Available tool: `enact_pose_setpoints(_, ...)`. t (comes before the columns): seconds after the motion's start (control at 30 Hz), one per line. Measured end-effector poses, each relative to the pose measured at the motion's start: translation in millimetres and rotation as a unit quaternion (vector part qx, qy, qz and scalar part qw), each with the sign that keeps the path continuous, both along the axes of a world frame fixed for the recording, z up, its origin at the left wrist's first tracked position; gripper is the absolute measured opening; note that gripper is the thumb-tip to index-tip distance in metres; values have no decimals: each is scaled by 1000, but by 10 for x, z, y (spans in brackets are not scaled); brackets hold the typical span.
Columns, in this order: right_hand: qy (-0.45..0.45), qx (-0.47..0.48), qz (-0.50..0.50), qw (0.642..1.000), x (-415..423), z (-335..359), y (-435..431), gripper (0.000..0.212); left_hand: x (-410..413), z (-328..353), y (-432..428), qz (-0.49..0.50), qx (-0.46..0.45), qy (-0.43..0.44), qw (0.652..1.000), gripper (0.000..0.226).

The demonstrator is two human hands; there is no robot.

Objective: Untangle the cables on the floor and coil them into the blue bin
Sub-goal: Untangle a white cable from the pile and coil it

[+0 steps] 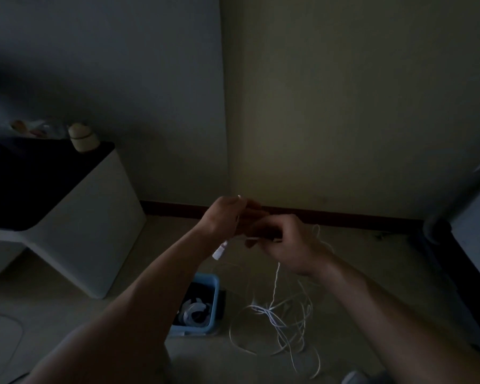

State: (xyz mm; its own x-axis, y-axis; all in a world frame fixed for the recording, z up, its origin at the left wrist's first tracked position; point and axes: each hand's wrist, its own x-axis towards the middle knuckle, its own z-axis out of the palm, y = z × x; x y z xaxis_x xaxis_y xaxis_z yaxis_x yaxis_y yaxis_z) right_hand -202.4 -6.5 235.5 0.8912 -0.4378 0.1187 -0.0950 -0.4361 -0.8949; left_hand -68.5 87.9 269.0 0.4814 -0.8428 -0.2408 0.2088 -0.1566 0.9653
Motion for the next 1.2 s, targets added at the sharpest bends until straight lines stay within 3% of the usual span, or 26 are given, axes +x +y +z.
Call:
enact_pose_setpoints(0.1,-38,-10,-24,999,-13,0,-21,23,-44,-44,-8,-48,68,-149,985,32)
enact_pose_setpoints(0.27,16,-157,-137,978,-66,62,-23,30,-125,-102,-17,-151,121,-149,970,33)
enact_pose_setpoints(0.37,73,-254,-170,949,-63,108,-38,40,-109,-58,-45,-161,118,-165,966,43)
enact_pose_setpoints(0.57,176,-265,-126,939,-76,151,-182,55,-9,-71,-13,-214,164,-117,956,53)
enact_pose_setpoints(0.63,178,-213,-106,955,-73,156,-238,59,21,-50,22,-234,165,-129,949,49)
enact_pose_setpoints(0.73,108,-11,-52,993,-112,171,-313,45,54,-23,66,-251,157,-127,947,35)
enact_pose_setpoints(0.8,53,112,-34,992,-135,152,-343,33,66,-19,89,-258,153,-127,945,32)
enact_pose_setpoints(0.87,11,175,-26,984,-140,105,-354,26,62,-19,101,-262,139,-111,949,34)
enact_pose_setpoints(1.0,-11,122,-77,989,-89,-59,-388,22,41,3,93,-239,88,-32,966,36)
enact_pose_setpoints(1.13,49,32,-139,989,-20,-115,-414,52,34,-6,84,-220,16,79,972,35)
enact_pose_setpoints(1.2,102,57,-122,986,12,-116,-395,58,5,4,80,-219,-28,165,961,32)
